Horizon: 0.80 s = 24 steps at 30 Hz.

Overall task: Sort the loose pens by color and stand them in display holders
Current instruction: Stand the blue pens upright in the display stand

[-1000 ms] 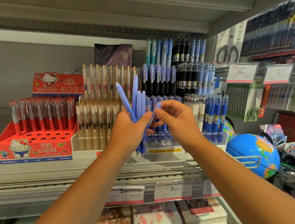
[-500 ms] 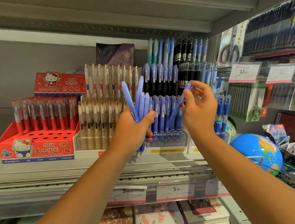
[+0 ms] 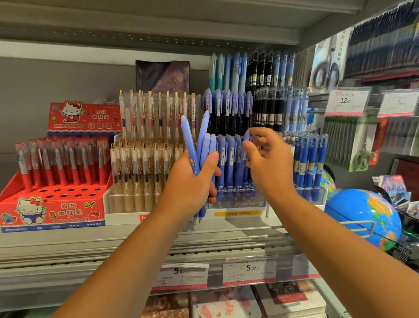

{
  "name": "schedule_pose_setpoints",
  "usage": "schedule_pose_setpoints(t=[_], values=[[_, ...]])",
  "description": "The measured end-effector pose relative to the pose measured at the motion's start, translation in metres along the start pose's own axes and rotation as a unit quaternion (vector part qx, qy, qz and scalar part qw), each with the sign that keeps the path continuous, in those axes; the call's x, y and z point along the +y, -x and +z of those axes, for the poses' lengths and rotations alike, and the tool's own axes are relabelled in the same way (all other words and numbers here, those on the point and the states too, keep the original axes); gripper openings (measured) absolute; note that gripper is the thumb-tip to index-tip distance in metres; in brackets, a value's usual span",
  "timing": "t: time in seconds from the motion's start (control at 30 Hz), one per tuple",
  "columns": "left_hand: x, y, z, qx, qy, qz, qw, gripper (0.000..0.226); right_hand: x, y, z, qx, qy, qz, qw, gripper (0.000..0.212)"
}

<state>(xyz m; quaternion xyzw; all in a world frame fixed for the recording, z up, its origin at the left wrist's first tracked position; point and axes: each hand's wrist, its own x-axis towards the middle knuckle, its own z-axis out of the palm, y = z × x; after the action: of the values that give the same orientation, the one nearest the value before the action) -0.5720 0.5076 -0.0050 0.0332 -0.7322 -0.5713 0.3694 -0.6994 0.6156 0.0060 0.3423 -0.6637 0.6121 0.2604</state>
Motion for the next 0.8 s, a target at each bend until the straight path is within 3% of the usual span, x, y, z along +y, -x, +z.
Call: schedule_pose_setpoints(t=[0.33,0.6,0.8], values=[[0.0021,0.0016,-0.0027,-0.007,-0.002,-0.009,1.0,0.033,0.0011,0.0018,0.0029,-0.047,0.091,0.02,0.995,0.03],[0.0014,0.0009,-0.0029,-0.005,0.003,-0.011,1.0,0.027,0.0026,0.0058,0.0018,-0.05,0.098,0.016,0.994,0.032],[0.004,0.0025,-0.0032,-0.007,0.041,-0.009,0.999,0.017,0.0021,0.0081,0.0017,-0.039,0.163,-0.027,0.986,0.04]])
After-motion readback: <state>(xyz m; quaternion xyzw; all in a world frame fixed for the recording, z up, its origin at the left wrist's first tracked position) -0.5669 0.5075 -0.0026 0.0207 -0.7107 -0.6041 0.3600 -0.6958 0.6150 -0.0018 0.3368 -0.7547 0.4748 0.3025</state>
